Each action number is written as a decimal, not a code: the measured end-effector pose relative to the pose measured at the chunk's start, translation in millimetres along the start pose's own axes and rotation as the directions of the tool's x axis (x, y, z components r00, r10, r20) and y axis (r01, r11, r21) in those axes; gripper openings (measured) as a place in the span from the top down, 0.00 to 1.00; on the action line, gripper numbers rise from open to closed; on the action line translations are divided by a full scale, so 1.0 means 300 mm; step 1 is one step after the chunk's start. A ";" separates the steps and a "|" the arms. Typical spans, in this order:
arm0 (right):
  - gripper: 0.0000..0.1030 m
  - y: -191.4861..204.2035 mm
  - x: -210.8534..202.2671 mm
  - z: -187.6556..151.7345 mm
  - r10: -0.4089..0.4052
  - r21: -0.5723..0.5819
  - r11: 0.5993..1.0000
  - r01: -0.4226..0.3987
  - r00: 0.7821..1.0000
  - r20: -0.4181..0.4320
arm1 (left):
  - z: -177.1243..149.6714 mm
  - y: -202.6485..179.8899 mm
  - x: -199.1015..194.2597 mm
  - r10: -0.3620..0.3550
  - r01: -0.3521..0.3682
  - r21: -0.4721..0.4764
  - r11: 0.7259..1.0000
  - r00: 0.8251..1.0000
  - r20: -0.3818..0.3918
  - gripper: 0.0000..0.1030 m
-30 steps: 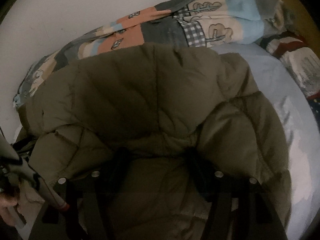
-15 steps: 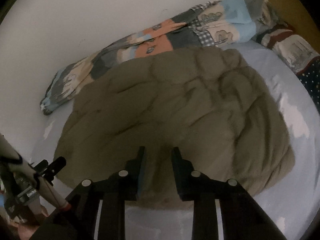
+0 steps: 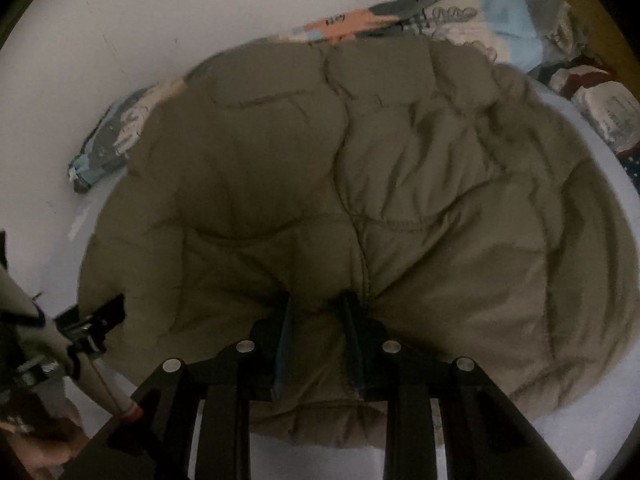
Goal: Fold large clothes
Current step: 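Lay the hem down over the hood and open both grippers, then press and smooth the folded jacket flat with both grippers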
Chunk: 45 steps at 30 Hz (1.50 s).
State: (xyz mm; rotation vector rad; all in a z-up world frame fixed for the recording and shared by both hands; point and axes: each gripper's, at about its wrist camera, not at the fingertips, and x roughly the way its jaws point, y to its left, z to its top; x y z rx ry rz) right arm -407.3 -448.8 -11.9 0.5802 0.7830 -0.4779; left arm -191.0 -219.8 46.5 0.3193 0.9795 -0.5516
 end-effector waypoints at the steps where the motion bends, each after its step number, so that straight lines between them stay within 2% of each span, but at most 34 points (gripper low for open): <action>1: 0.73 -0.009 0.012 0.002 0.009 0.011 1.000 -0.009 1.000 -0.005 | 0.002 0.002 -0.007 0.003 -0.003 0.000 1.000 1.000 -0.001 0.00; 5: 0.73 -0.045 -0.017 0.018 0.068 0.092 0.994 -0.066 0.997 -0.021 | 0.025 0.003 -0.083 -0.005 0.005 -0.010 1.000 0.998 0.056 0.00; 8: 0.73 -0.096 -0.114 0.045 0.140 0.164 0.976 -0.145 0.989 0.043 | 0.045 0.019 -0.124 -0.023 0.025 -0.027 0.999 0.995 0.095 0.00; 11: 0.73 -0.183 -0.206 0.077 0.063 0.198 0.977 -0.083 0.992 0.105 | 0.055 0.041 -0.107 -0.004 0.006 -0.029 1.000 0.997 0.083 0.00; 13: 0.73 -0.262 -0.231 0.081 0.015 0.247 0.968 -0.041 0.994 0.104 | 0.052 0.053 -0.076 0.007 -0.005 -0.042 0.999 0.999 0.049 0.00; 15: 0.73 -0.359 -0.226 0.067 -0.023 0.321 0.947 -0.005 0.996 0.083 | 0.052 0.069 -0.038 -0.016 0.016 -0.066 0.998 1.000 0.007 0.00; 17: 0.73 -0.434 -0.205 0.046 -0.031 0.387 0.922 0.011 0.998 0.046 | 0.052 0.077 -0.011 -0.035 0.033 -0.088 0.996 0.999 -0.023 0.00; 20: 0.73 -0.477 -0.156 0.023 0.010 0.450 0.893 -0.006 1.000 -0.006 | 0.052 0.073 0.009 -0.046 0.042 -0.084 0.996 0.998 -0.041 0.00; 25: 0.73 -0.480 -0.101 0.008 0.014 0.465 0.885 0.005 0.999 -0.038 | 0.057 0.075 -0.007 -0.038 0.036 -0.072 0.997 0.999 -0.035 0.00; 29: 0.73 -0.472 -0.147 0.022 0.012 0.453 0.892 0.003 0.999 -0.031 | 0.073 0.074 -0.079 0.004 -0.001 -0.059 0.998 0.999 0.047 0.00; 32: 0.72 -0.457 -0.218 0.029 -0.043 0.411 0.911 0.036 0.999 0.008 | 0.082 0.075 -0.115 0.073 -0.070 -0.032 0.997 0.992 0.104 0.00; 36: 0.72 -0.477 -0.274 0.036 -0.203 0.369 0.912 0.180 0.979 0.024 | 0.069 0.081 -0.064 0.076 -0.075 -0.030 0.997 0.996 0.040 0.00; 40: 0.72 -0.505 -0.224 0.021 -0.168 0.380 0.910 0.165 0.985 -0.027 | 0.059 0.083 -0.023 0.065 -0.066 -0.039 0.997 0.998 -0.004 0.00; 45: 0.72 -0.518 -0.173 0.008 -0.177 0.367 0.911 0.187 0.982 -0.063 | 0.047 0.085 -0.001 0.051 -0.052 -0.038 0.998 0.999 -0.020 0.00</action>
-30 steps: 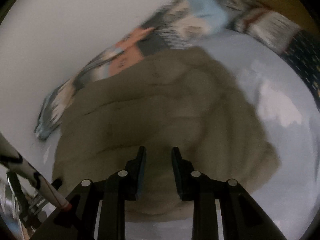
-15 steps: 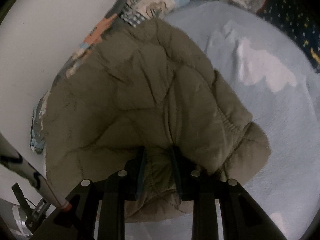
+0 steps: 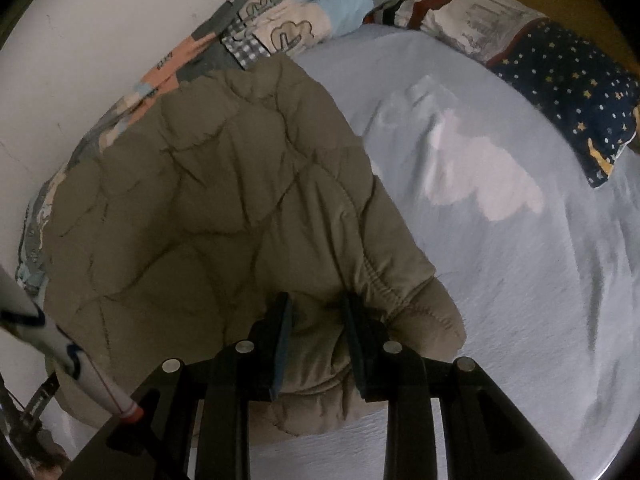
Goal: Fold large clothes
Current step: 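Press and smooth the folded jacket flat with both grippers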
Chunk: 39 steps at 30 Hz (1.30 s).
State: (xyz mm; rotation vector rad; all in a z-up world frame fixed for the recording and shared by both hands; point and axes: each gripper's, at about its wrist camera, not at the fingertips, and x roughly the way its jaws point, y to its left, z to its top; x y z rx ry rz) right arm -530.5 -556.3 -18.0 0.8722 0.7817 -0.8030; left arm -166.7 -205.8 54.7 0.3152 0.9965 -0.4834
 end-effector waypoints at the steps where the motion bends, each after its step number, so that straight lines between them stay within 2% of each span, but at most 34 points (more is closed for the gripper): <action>1: 0.72 -0.001 0.010 0.001 0.003 0.004 1.000 -0.003 1.000 -0.006 | 0.001 0.005 0.005 -0.009 0.009 -0.007 1.000 1.000 -0.007 0.00; 5: 0.72 -0.019 0.033 0.002 0.025 0.025 0.999 -0.025 0.999 -0.023 | 0.012 0.027 0.003 -0.034 0.034 -0.035 0.999 0.999 -0.023 0.00; 8: 0.72 -0.027 0.021 0.008 0.042 0.045 0.998 -0.041 0.999 -0.028 | 0.023 0.040 -0.034 -0.043 0.044 -0.058 0.997 0.999 0.008 0.00; 11: 0.70 -0.056 -0.037 0.027 0.093 0.105 0.990 -0.093 0.996 0.006 | 0.038 0.063 -0.075 -0.016 0.021 -0.069 0.997 0.998 0.059 0.00; 13: 0.70 -0.075 -0.087 0.046 0.084 0.114 0.989 -0.089 0.995 0.048 | 0.040 0.072 -0.075 0.014 -0.011 -0.061 0.998 0.998 0.064 0.00; 16: 0.70 -0.114 -0.114 0.054 0.011 0.126 0.992 -0.021 0.997 0.076 | 0.024 0.073 -0.033 0.028 -0.027 -0.048 0.998 0.999 0.017 0.00; 19: 0.70 -0.158 -0.066 0.037 0.019 0.166 0.986 -0.022 1.000 0.023 | 0.008 0.061 0.005 -0.007 0.005 -0.050 0.999 1.000 -0.027 0.00; 25: 0.70 -0.171 -0.009 0.027 0.036 0.168 0.985 -0.032 0.999 -0.019 | 0.001 0.073 0.021 -0.061 0.056 -0.094 0.994 0.997 -0.054 0.00; 28: 0.70 -0.180 -0.015 0.031 0.054 0.182 0.982 -0.049 0.998 -0.022 | 0.002 0.071 -0.023 -0.041 0.040 -0.104 0.994 0.999 -0.006 0.00; 30: 0.68 -0.184 -0.046 0.038 0.067 0.199 0.978 -0.066 0.998 0.001 | 0.003 0.060 -0.064 0.013 -0.008 -0.086 0.996 0.998 0.056 0.00; 35: 0.63 -0.148 -0.117 0.037 0.055 0.165 0.984 -0.064 0.997 0.059 | -0.002 0.026 -0.159 0.069 -0.059 -0.058 0.997 0.979 0.190 0.00; 39: 0.63 -0.108 -0.133 0.031 0.065 0.125 0.989 -0.074 0.995 0.072 | -0.013 -0.001 -0.215 0.074 -0.066 -0.039 0.997 0.961 0.267 0.00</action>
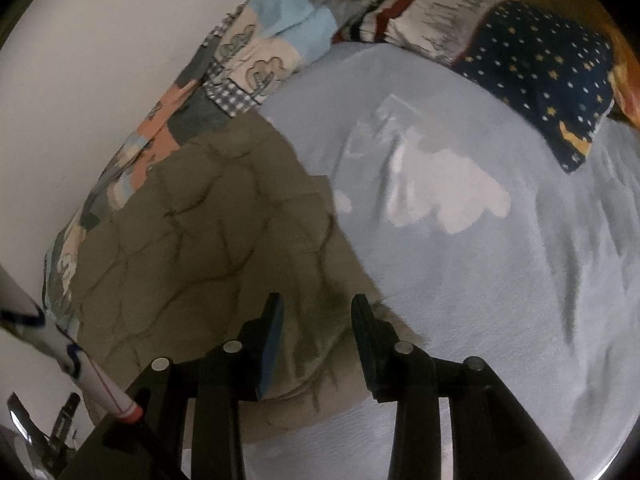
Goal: Fold large clothes
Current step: 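Press and smooth the folded jacket flat with both grippers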
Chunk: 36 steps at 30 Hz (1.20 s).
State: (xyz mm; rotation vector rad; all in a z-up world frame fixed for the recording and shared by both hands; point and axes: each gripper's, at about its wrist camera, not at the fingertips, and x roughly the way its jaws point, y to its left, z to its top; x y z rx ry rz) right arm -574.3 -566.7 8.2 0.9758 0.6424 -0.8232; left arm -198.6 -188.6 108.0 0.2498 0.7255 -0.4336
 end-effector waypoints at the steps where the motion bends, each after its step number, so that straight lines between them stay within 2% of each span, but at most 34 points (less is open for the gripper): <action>1: 0.63 0.014 0.002 -0.003 0.009 -0.009 1.000 -0.009 1.000 -0.002 | 0.001 -0.008 -0.015 -0.002 0.002 0.007 1.000 1.000 0.021 0.00; 5: 0.63 0.080 0.022 -0.031 0.033 -0.062 0.997 -0.035 0.999 -0.025 | 0.015 -0.036 -0.063 -0.022 0.020 0.024 1.000 0.996 0.082 0.00; 10: 0.61 0.146 0.073 -0.078 0.031 -0.123 0.992 -0.039 0.997 -0.066 | 0.017 -0.058 -0.094 -0.032 0.025 0.054 0.998 0.992 0.123 0.00; 14: 0.56 0.178 0.093 -0.102 0.021 -0.156 0.987 -0.033 0.997 -0.077 | 0.008 -0.074 -0.108 -0.032 0.022 0.075 0.997 0.990 0.137 0.00; 36: 0.52 0.180 0.127 -0.121 0.009 -0.177 0.984 -0.026 0.995 -0.101 | -0.003 -0.100 -0.121 -0.029 0.012 0.113 0.993 0.987 0.158 0.00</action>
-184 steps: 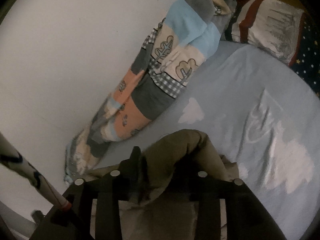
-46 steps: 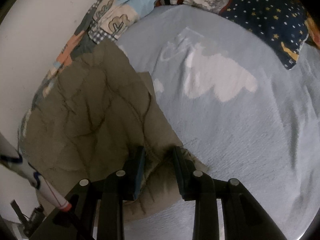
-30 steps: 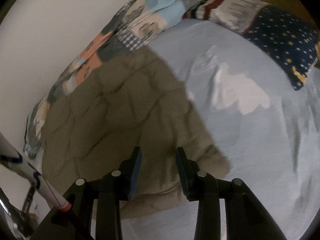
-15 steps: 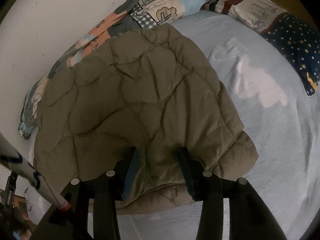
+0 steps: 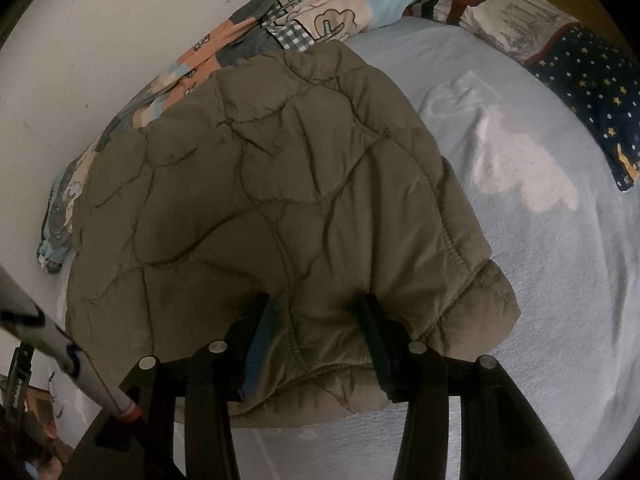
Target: Fold large clothes
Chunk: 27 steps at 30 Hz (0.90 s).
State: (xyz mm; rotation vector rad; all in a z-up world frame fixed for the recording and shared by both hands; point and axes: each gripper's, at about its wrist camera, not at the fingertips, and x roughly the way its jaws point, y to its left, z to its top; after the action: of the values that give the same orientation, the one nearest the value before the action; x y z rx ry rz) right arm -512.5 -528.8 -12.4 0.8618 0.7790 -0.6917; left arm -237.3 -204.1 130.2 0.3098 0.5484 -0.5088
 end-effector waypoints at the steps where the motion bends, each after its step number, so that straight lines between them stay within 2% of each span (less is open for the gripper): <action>1: 0.52 0.001 0.000 0.001 0.001 0.001 1.000 -0.001 1.000 -0.001 | 0.000 0.000 0.000 0.000 0.000 -0.001 1.000 1.000 -0.001 0.00; 9: 0.50 -0.038 -0.045 0.014 0.003 0.047 0.999 -0.004 1.000 0.025 | -0.004 0.002 0.006 -0.008 0.008 -0.001 1.000 1.000 -0.021 0.00; 15: 0.50 0.004 -0.104 0.012 -0.023 -0.017 1.000 0.025 0.996 0.082 | -0.012 0.002 -0.009 -0.008 0.008 0.011 1.000 1.000 -0.010 0.00; 21: 0.48 0.046 -0.114 0.003 -0.015 -0.054 0.998 0.019 0.996 0.083 | -0.013 -0.001 -0.031 -0.013 0.014 0.020 1.000 1.000 -0.004 0.00; 24: 0.48 0.076 -0.147 -0.009 -0.020 -0.080 0.996 0.028 0.995 0.102 | -0.005 0.001 -0.089 -0.039 0.039 0.005 0.999 0.999 0.004 0.00; 27: 0.48 0.140 -0.231 -0.047 -0.010 -0.134 0.991 0.029 0.989 0.145 | -0.005 0.014 -0.212 -0.075 0.076 -0.014 0.997 0.997 0.027 0.00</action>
State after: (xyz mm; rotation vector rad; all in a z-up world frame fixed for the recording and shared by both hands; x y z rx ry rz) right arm -520.9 -482.0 54.9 0.6736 0.6973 -0.7020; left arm -282.3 -176.1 165.6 0.2686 0.5390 -0.5810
